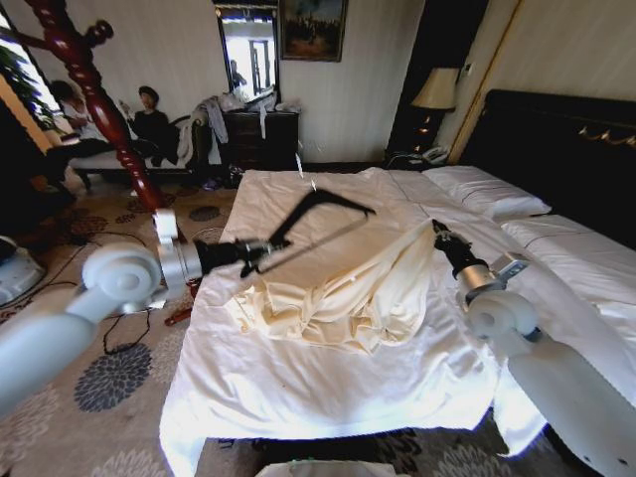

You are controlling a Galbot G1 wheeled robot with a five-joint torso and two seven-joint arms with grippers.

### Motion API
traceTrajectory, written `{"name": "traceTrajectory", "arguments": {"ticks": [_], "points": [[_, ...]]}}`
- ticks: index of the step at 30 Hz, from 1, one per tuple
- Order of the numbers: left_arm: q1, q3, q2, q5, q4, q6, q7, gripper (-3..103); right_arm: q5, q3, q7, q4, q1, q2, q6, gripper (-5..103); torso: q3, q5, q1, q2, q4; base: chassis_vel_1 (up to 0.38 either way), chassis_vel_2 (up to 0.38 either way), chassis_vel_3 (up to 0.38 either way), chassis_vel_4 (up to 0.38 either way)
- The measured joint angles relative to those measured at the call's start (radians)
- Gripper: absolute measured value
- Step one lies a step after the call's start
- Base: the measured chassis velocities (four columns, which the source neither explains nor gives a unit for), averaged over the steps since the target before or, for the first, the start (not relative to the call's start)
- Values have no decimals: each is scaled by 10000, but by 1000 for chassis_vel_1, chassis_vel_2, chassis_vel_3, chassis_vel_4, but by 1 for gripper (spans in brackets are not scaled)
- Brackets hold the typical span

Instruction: Pick up the clothes from the bed and hang them on the clothes hanger.

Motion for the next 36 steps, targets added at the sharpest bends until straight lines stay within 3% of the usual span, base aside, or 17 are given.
{"name": "traceTrajectory", "arguments": {"ticks": [4,9,16,28,36], "points": [[-246,541,-320,288,201,36,-1,19,21,-54,-74,-122,126,-5,0,0,1,4,1,-1,-10,0,0,0,0],[-419,1056,-838,605,406,49,-121,19,116,-46,-525,161,70,-87,188,0,1,-1,2,0,-4,0,0,0,0],[-660,1647,-1537,1174,797,74,-179,19,179,-53,-1689,836,-41,-234,920,0,0,-1,2,0,-6,0,0,0,0],[-346,1431,-1736,1420,1106,60,-260,19,38,-124,-2844,1416,-200,-324,1631,0,0,1,1,0,-4,0,0,0,0],[-255,2063,-2044,1714,918,57,-357,19,-103,-113,-3259,1455,-259,-306,1940,0,0,2,2,-1,-6,0,0,0,0]]}}
